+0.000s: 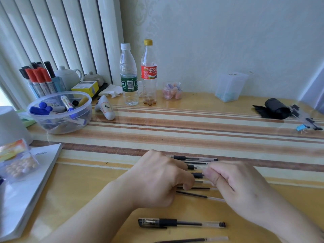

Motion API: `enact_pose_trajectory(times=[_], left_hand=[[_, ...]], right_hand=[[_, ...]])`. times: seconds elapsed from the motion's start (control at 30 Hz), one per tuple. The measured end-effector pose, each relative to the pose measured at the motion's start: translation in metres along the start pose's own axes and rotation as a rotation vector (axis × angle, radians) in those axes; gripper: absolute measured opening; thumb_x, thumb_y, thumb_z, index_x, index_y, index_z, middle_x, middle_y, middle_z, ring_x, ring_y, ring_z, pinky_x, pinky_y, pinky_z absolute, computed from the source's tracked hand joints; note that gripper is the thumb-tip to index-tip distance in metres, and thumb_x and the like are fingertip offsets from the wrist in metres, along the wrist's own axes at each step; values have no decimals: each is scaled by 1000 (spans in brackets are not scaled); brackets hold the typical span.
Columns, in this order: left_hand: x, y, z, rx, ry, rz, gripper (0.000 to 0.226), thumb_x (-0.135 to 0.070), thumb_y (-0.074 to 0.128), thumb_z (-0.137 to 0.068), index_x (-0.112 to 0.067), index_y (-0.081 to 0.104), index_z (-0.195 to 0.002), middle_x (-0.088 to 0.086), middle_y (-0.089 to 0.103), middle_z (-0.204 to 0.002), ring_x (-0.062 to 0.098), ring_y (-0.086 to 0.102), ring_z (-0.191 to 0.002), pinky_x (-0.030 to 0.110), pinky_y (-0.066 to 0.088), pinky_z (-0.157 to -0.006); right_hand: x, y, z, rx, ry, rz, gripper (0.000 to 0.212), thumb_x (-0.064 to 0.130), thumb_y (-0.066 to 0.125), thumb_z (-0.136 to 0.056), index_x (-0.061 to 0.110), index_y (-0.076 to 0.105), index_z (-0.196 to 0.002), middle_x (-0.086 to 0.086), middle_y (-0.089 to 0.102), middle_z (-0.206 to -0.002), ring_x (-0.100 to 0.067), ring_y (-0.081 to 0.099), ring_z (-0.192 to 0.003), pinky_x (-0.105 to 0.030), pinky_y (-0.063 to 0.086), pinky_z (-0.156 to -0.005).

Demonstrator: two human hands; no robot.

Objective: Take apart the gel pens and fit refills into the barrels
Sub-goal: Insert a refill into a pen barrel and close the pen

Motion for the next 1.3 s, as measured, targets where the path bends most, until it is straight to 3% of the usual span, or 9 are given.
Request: enact_pose_trajectory(times=[0.23,0.37,0.5,0.63,0.77,0.9,1.0,1.17,1.3], left_hand=[[-12,-15,-4,-109,98,-204,19,-9,44,-56,-21,52,-68,-3,43,-64,24,31,-47,25,28,-38],[5,-27,-5,-308,7,-85,36,-4,44,-70,-26,65,-89,-8,55,-74,20,46,-51,30,39,-39],[46,-17,3,-492,-341,1115,27,-28,44,-97,-19,65,-111,-2,46,-72,8,38,-54,20,34,-50],[18,13,-13,-292,-357,1832,78,-72,35,-80,-15,53,-130,6,49,-92,19,48,-79,29,40,-70],[-1,27,-18,-160,-299,1951,98,-88,29,-65,-25,41,-139,17,49,-134,34,47,-130,51,32,-112],[3,29,-18,-201,-299,1900,103,-93,35,-59,-31,38,-140,12,44,-124,31,44,-113,42,28,-111],[-1,25,-18,-213,-263,1890,112,-94,48,-49,-30,38,-140,6,36,-114,27,28,-94,35,26,-88],[-1,26,-21,-227,-217,2067,106,-91,45,-58,-26,34,-142,5,37,-132,26,25,-111,41,23,-98],[1,27,-21,-229,-247,2018,96,-84,32,-66,-24,37,-140,6,40,-116,27,37,-105,43,31,-96]], right_hand=[[-12,18,3,98,372,-665,52,37,38,-96,13,31,-50,2,29,-44,-21,33,-48,-37,36,-56],[-16,-20,-1,-133,342,-641,47,63,43,-79,24,64,-63,2,62,-52,-19,57,-45,-29,51,-60],[-7,-62,8,-492,103,-480,32,54,59,-81,27,67,-96,4,67,-71,-14,61,-57,-29,48,-49],[37,-40,8,-476,-149,-231,31,40,68,-82,16,72,-102,6,64,-82,-10,60,-72,-13,41,-60],[40,-36,7,-533,-110,-122,35,38,75,-74,13,76,-99,4,65,-92,-18,63,-86,-32,53,-65],[26,-32,6,-522,-37,-163,38,37,75,-72,18,75,-106,11,62,-95,-14,63,-90,-36,55,-65],[21,-32,6,-536,19,-160,30,36,71,-75,24,76,-102,12,61,-93,-14,62,-88,-36,55,-62],[38,-36,6,-557,-130,-37,11,16,75,-77,20,77,-86,8,68,-97,-23,57,-95,-32,49,-71],[46,-34,6,-539,-226,-35,5,14,69,-80,16,74,-81,11,73,-89,-26,60,-108,-41,47,-85]])
Point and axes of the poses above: each hand's wrist, its own z-axis away from the middle knuckle, its own y-axis out of the palm, x = y × z, the point moved 10 cm from there along -z, towards the middle knuckle
